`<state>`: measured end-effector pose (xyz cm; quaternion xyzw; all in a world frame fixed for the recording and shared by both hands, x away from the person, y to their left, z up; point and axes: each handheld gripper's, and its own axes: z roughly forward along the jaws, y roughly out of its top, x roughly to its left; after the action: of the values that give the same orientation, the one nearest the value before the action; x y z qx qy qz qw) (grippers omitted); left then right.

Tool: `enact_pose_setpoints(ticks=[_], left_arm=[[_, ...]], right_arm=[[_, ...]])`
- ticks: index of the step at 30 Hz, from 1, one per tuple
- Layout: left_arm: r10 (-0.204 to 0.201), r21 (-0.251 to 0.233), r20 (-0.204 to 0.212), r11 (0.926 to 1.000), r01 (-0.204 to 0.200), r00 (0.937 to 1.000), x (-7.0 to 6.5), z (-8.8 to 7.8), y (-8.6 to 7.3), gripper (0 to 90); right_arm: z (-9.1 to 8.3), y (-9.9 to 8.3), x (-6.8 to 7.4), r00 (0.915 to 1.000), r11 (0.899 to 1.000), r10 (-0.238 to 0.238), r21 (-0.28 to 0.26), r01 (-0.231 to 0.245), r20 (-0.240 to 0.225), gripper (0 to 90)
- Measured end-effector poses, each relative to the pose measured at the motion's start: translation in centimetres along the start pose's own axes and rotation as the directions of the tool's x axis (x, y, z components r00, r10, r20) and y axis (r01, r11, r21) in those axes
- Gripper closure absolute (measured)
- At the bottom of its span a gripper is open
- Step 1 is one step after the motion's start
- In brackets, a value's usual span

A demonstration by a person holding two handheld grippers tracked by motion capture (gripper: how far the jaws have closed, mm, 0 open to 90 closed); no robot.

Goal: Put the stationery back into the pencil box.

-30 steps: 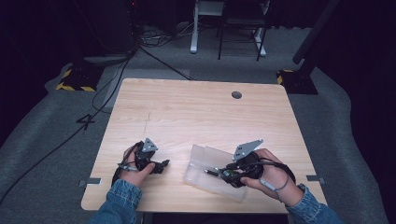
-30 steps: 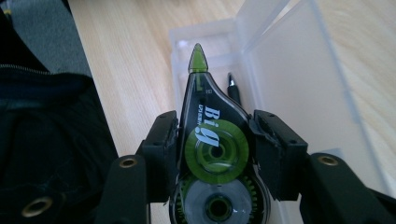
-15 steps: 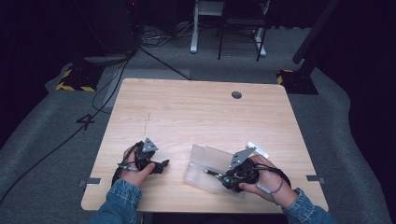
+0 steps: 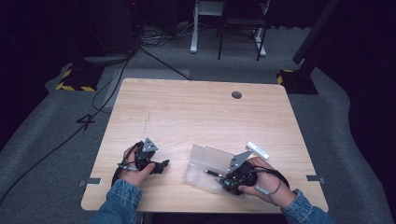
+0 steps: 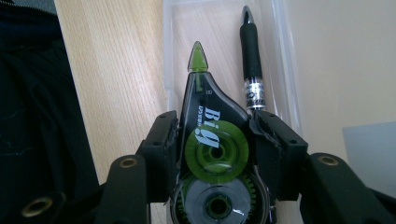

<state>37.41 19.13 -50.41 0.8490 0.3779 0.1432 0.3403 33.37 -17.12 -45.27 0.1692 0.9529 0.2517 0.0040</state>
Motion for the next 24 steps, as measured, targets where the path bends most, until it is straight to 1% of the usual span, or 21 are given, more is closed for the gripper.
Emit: enact_pose_setpoints(ticks=[1,5,15,21,23,24], left_arm=[[0.0,0.0,0.0,1.0,0.0,1.0,0.0,0.0,0.0,14.7],[0.0,0.0,0.0,1.0,0.0,1.0,0.0,0.0,0.0,14.7],[0.0,0.0,0.0,1.0,0.0,1.0,0.0,0.0,0.0,14.7],[0.0,0.0,0.0,1.0,0.0,1.0,0.0,0.0,0.0,14.7],[0.0,0.0,0.0,1.0,0.0,1.0,0.0,0.0,0.0,14.7],[0.0,0.0,0.0,1.0,0.0,1.0,0.0,0.0,0.0,14.7]], right_arm=[[0.06,-0.06,-0.01,1.0,1.0,-0.005,0.008,0.005,-0.002,51.9],[0.21,-0.17,0.02,0.9999,1.0,-0.002,0.023,0.002,-0.01,51.9],[0.56,-0.38,-0.08,0.9998,1.0,0.001,0.029,-0.001,-0.018,51.8],[0.56,-0.35,0.02,0.9999,1.0,-0.004,0.031,0.004,-0.01,51.8],[0.54,-0.34,0.06,1.0,1.0,-0.007,0.03,0.007,-0.004,51.7],[0.55,-0.35,0.11,0.9999,0.999,-0.009,0.032,0.009,0.006,51.7]])
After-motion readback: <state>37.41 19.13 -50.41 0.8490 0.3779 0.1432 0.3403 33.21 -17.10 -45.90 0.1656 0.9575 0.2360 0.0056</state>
